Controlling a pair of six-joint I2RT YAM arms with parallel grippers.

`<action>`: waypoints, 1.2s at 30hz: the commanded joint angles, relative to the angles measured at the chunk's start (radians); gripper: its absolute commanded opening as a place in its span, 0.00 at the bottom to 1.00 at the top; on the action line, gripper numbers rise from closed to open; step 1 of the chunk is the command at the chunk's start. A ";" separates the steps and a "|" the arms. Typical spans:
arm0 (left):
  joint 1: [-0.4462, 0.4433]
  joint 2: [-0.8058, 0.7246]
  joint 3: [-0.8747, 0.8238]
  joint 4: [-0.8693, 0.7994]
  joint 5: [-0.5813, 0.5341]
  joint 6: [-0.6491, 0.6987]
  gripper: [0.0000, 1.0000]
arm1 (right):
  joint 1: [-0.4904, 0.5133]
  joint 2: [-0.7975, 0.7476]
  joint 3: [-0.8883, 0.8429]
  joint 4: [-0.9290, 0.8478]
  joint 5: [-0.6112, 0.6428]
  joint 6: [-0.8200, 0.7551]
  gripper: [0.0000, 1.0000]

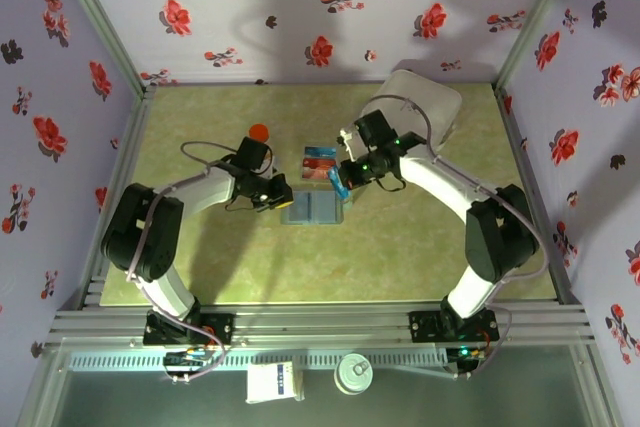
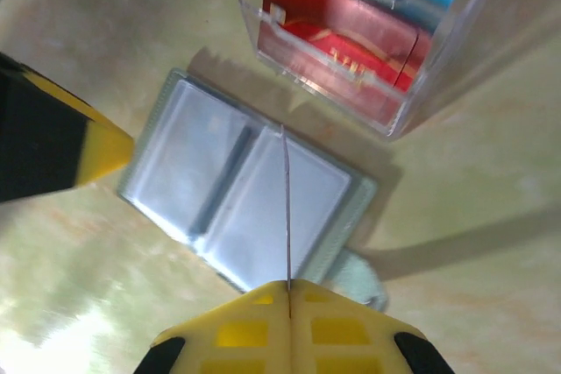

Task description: Take the credit cards out of the card holder

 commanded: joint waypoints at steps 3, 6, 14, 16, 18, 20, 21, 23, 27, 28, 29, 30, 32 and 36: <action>0.019 -0.058 -0.044 -0.012 -0.032 0.005 0.09 | 0.007 0.069 0.143 -0.182 0.152 -0.415 0.00; 0.028 -0.074 -0.065 -0.008 -0.034 0.007 0.10 | 0.011 0.105 0.217 -0.206 0.178 -0.548 0.00; 0.046 -0.113 -0.113 -0.004 -0.040 0.005 0.10 | 0.013 0.279 0.489 -0.346 0.117 -0.785 0.00; 0.052 -0.121 -0.123 -0.006 -0.040 0.004 0.10 | 0.013 0.329 0.560 -0.375 0.116 -0.814 0.00; 0.057 -0.128 -0.132 -0.005 -0.042 0.003 0.10 | 0.011 0.376 0.630 -0.402 0.108 -0.835 0.00; 0.063 -0.134 -0.138 -0.006 -0.043 0.003 0.10 | 0.010 0.421 0.705 -0.426 0.090 -0.855 0.00; 0.063 -0.136 -0.140 -0.008 -0.042 0.003 0.10 | 0.009 0.440 0.730 -0.429 0.084 -0.859 0.00; 0.068 -0.139 -0.143 -0.009 -0.043 0.002 0.10 | 0.008 0.478 0.778 -0.434 0.077 -0.867 0.00; 0.074 -0.145 -0.146 -0.014 -0.046 0.003 0.10 | 0.007 0.535 0.851 -0.427 0.072 -0.878 0.00; 0.076 -0.146 -0.148 -0.015 -0.046 0.003 0.10 | 0.007 0.548 0.869 -0.426 0.068 -0.884 0.00; 0.078 -0.146 -0.148 -0.016 -0.047 0.002 0.10 | 0.007 0.561 0.888 -0.426 0.061 -0.886 0.00; 0.080 -0.145 -0.148 -0.016 -0.048 0.002 0.10 | 0.007 0.573 0.903 -0.426 0.058 -0.888 0.00; 0.083 -0.145 -0.148 -0.019 -0.046 0.003 0.10 | 0.006 0.598 0.929 -0.428 0.054 -0.896 0.00; 0.087 -0.143 -0.148 -0.020 -0.048 0.003 0.10 | 0.007 0.635 0.956 -0.426 0.067 -0.909 0.00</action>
